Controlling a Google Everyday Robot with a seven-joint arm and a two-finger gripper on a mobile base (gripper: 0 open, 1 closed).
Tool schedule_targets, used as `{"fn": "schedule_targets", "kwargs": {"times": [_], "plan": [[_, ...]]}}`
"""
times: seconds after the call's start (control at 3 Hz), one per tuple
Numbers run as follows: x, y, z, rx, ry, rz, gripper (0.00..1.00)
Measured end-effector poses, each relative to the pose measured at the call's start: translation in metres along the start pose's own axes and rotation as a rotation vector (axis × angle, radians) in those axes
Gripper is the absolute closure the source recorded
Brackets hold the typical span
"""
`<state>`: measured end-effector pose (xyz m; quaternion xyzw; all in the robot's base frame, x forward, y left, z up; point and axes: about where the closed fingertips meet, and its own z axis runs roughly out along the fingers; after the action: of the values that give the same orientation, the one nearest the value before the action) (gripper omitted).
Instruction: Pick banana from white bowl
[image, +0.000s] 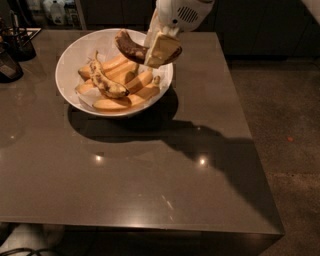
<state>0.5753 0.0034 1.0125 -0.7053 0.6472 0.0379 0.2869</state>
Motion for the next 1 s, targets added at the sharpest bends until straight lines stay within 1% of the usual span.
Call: {"fn": "schedule_targets", "kwargs": {"times": [0.33, 0.67, 1.0], "plan": [[-0.022, 0.016, -0.007, -0.062, 0.005, 0.027, 1.0], [-0.043, 0.044, -0.011, -0.139, 0.001, 0.074, 1.0], [-0.057, 0.07, -0.008, -0.218, -0.029, 0.114, 1.0]]}}
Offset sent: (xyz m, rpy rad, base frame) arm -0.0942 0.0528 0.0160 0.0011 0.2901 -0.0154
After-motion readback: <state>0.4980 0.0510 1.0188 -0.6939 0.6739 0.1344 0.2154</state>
